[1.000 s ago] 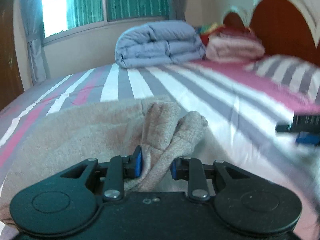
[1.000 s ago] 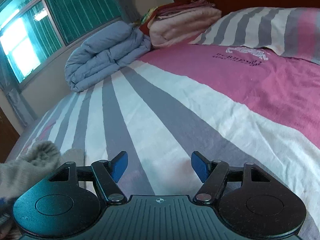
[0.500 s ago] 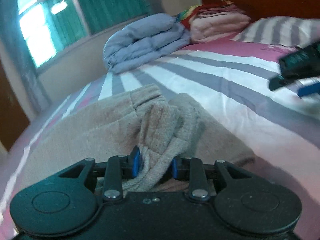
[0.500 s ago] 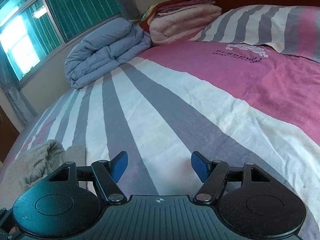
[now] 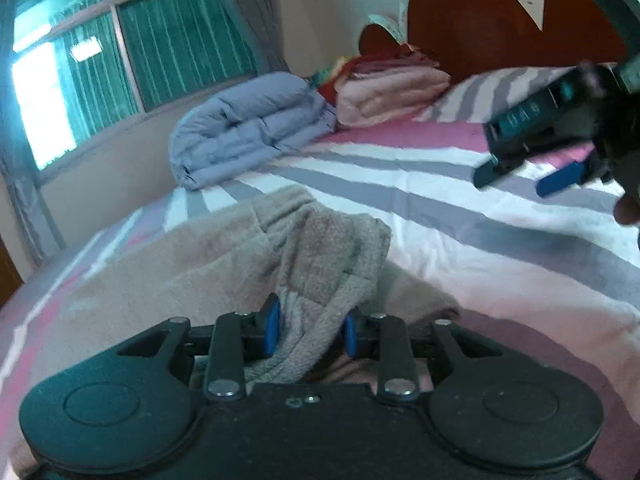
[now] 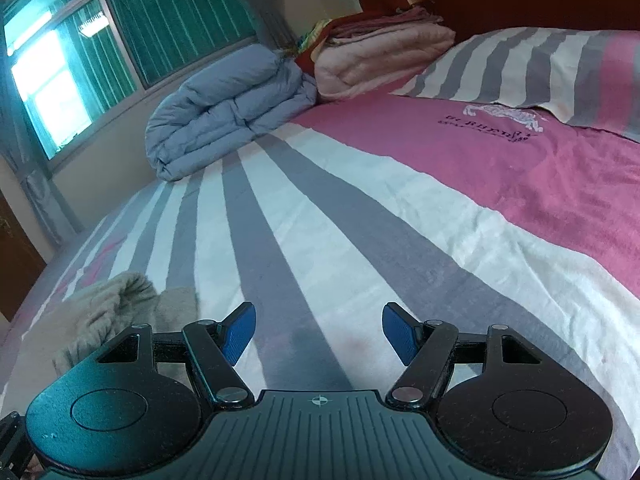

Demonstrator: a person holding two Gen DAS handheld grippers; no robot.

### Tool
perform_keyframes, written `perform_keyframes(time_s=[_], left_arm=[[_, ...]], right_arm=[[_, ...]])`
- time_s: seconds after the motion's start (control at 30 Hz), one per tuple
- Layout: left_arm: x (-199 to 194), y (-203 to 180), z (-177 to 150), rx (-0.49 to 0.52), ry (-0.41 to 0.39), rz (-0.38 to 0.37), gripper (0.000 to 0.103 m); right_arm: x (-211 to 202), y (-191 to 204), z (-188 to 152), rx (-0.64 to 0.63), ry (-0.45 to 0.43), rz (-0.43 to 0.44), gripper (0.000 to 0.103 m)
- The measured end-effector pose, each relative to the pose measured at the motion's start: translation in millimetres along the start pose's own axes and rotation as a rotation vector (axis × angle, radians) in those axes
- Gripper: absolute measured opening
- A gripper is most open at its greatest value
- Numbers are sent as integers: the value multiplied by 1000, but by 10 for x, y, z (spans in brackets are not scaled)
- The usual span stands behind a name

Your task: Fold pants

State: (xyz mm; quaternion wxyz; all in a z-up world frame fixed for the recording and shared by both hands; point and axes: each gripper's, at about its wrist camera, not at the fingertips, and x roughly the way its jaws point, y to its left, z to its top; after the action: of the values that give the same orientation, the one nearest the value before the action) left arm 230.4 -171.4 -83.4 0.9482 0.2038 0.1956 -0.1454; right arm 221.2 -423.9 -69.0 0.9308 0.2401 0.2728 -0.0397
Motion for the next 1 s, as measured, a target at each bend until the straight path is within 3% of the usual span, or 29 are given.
perform_keyframes(time_s=[0.17,0.27,0.37,0.4,0.43,0.53,0.63,0.73,0.83,0.93,1.0], left_arm=[[90,35,23,14,43,-48,22],[68,26,8,36,31,-61,29],[-16,57,-24,7,-9,-92,45],[-87,78,-31,-1,-43,-128,57],[-155,93,-27,7,-66,-164,79],[-421,281,-54,-7,-138,-162,82],[-622,742,-194,-94,-169,-47,85],[-792,1408,-476,-273,-175,124,89],[-909,1913,-856,-416,-119,295,90],[-951,2161,-1123,-565,-60,328,91],[-958,2255,-1183,-656,-73,334,94]], right_arm=[[-9,38,-2,0,0,2,70],[-6,58,2,-3,-4,13,70],[-23,71,-2,6,-7,27,70],[-43,75,-3,10,-12,36,70],[-70,85,-7,11,-20,45,70],[-172,116,-6,13,-49,110,70],[-248,168,-14,10,-51,239,70],[-208,294,-60,-4,8,389,70],[-106,439,-131,-4,92,530,70],[18,657,-216,-61,160,570,70],[87,806,-313,-108,180,512,70]])
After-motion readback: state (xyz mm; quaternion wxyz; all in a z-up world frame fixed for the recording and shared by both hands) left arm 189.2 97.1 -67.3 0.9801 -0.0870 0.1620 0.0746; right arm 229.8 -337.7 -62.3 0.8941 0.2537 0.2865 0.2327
